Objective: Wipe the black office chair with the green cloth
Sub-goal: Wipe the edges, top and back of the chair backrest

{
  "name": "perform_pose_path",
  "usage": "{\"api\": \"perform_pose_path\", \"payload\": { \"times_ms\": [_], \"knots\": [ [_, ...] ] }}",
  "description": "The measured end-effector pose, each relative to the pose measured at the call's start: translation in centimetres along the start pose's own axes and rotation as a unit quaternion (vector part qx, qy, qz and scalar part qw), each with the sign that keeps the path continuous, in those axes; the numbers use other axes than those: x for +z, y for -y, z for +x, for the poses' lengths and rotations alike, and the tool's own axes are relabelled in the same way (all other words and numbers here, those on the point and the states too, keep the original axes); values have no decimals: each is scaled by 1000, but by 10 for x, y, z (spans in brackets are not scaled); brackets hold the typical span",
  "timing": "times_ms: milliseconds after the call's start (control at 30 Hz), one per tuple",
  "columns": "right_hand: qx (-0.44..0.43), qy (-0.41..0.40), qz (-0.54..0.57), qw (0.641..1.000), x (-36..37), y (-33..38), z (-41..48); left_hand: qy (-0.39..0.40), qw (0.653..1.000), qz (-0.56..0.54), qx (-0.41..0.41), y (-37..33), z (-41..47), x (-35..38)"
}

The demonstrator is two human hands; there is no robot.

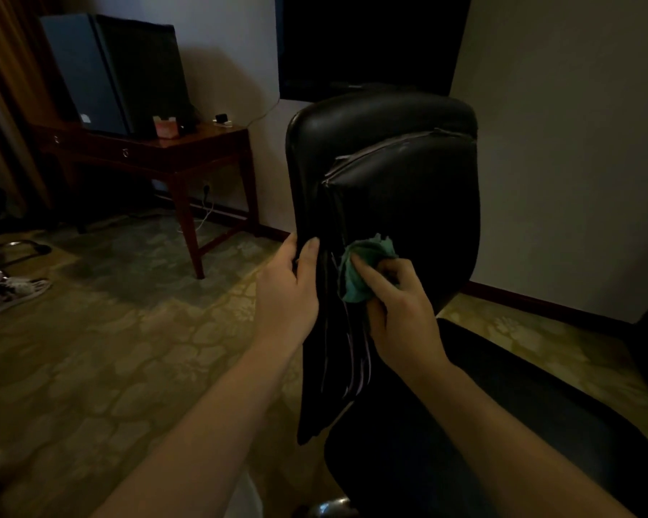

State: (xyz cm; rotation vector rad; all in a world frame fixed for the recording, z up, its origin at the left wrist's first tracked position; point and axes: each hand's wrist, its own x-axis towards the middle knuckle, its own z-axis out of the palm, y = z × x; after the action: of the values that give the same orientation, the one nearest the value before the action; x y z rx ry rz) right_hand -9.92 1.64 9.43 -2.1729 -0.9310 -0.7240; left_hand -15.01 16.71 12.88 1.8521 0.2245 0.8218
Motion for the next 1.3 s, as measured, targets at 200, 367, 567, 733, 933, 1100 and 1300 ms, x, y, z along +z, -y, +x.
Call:
{"api": "perform_pose_path", "payload": {
  "times_ms": [200, 367, 567, 733, 933, 1100, 1300],
  "knots": [
    [-23, -27, -8, 999, -18, 12, 49, 63, 997, -40, -21, 6, -5, -7],
    [-29, -25, 3, 999, -11, 13, 42, 85, 995, -54, -22, 7, -5, -12],
    [-7, -7, 5, 1000, 1, -2, -2, 75, 996, -51, -19, 9, -7, -9],
    [1, -33, 20, 999, -9, 13, 34, 72, 996, -46, -24, 10, -5, -6],
    [1, -41, 17, 999, -4, 18, 35, 59, 997, -51, -27, 15, -5, -6],
    [8, -20, 25, 999, 2, 3, 2, 49, 998, -30, -14, 16, -6, -2],
    [38, -63, 31, 997, -5, 25, 48, 45, 998, -40, -21, 15, -4, 0]
  ]
}}
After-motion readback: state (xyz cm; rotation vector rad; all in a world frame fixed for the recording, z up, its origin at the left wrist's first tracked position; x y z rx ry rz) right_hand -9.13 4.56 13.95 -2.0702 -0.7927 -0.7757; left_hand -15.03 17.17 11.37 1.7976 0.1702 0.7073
